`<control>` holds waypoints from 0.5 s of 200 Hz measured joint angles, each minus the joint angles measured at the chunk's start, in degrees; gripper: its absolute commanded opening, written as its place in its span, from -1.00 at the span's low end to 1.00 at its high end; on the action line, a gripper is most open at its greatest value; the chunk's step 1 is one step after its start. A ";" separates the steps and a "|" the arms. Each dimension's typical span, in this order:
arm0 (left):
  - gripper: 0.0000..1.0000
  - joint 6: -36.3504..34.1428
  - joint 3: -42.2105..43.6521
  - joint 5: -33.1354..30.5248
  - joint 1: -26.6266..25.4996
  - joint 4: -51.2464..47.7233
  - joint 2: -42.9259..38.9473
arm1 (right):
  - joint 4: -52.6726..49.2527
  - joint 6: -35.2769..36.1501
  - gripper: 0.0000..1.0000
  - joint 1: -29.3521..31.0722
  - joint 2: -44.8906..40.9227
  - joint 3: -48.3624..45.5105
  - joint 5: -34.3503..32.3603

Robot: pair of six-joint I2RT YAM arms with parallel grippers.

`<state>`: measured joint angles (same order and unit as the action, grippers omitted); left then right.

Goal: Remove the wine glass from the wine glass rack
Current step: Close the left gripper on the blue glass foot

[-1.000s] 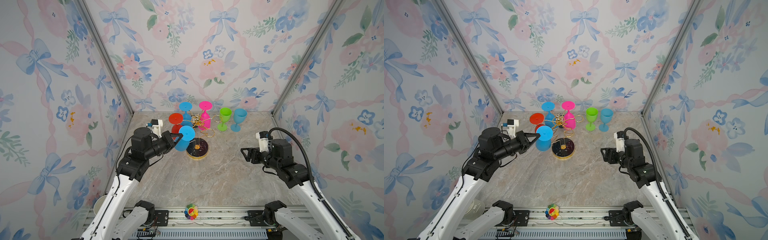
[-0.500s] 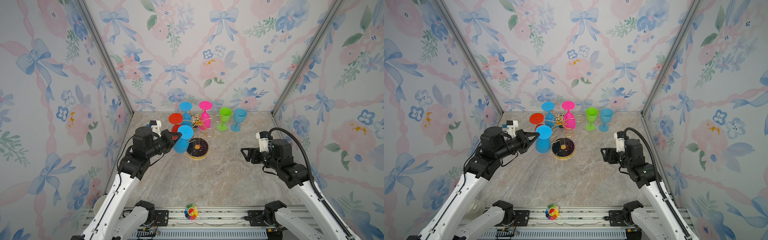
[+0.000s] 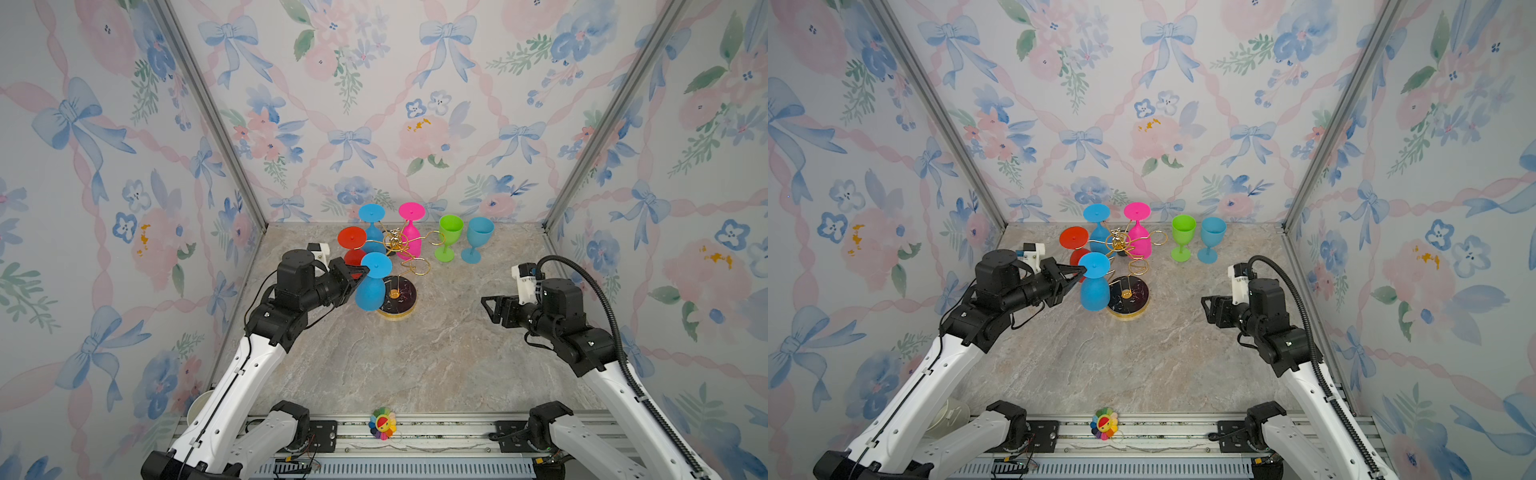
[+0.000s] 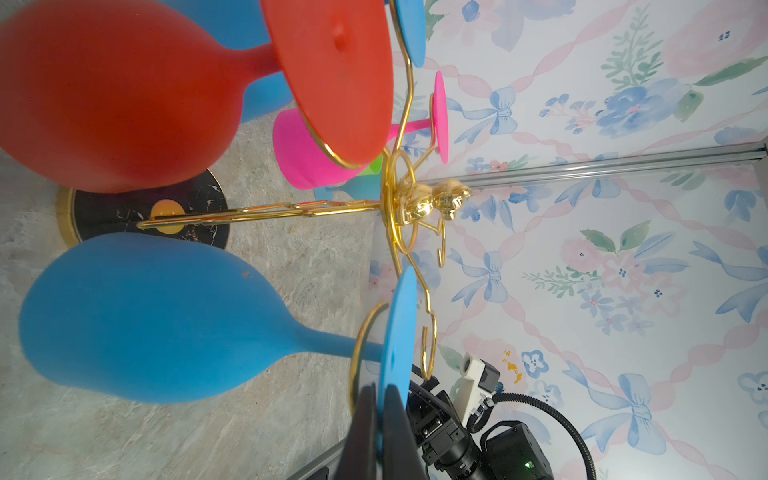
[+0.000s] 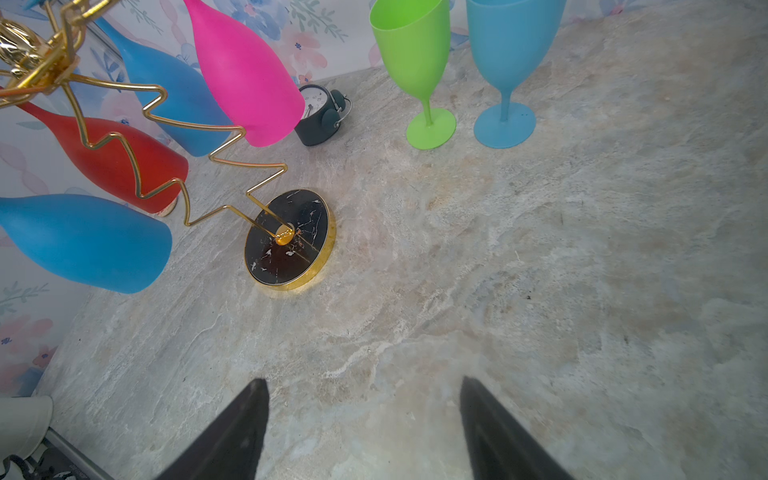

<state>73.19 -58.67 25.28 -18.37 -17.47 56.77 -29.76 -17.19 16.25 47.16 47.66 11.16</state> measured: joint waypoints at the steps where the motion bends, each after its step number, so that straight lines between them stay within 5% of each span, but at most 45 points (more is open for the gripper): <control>1: -1.00 0.02 0.00 0.00 0.00 0.02 0.00 | 0.00 0.00 0.50 0.00 0.00 -0.02 0.00; 100: -1.00 0.61 -1.86 -0.44 0.00 0.02 2.21 | -0.02 0.00 0.51 0.00 -0.68 -0.24 -0.04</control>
<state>73.80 -60.53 24.84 -18.37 -17.45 58.98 -29.78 -17.19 16.25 46.48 47.42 11.11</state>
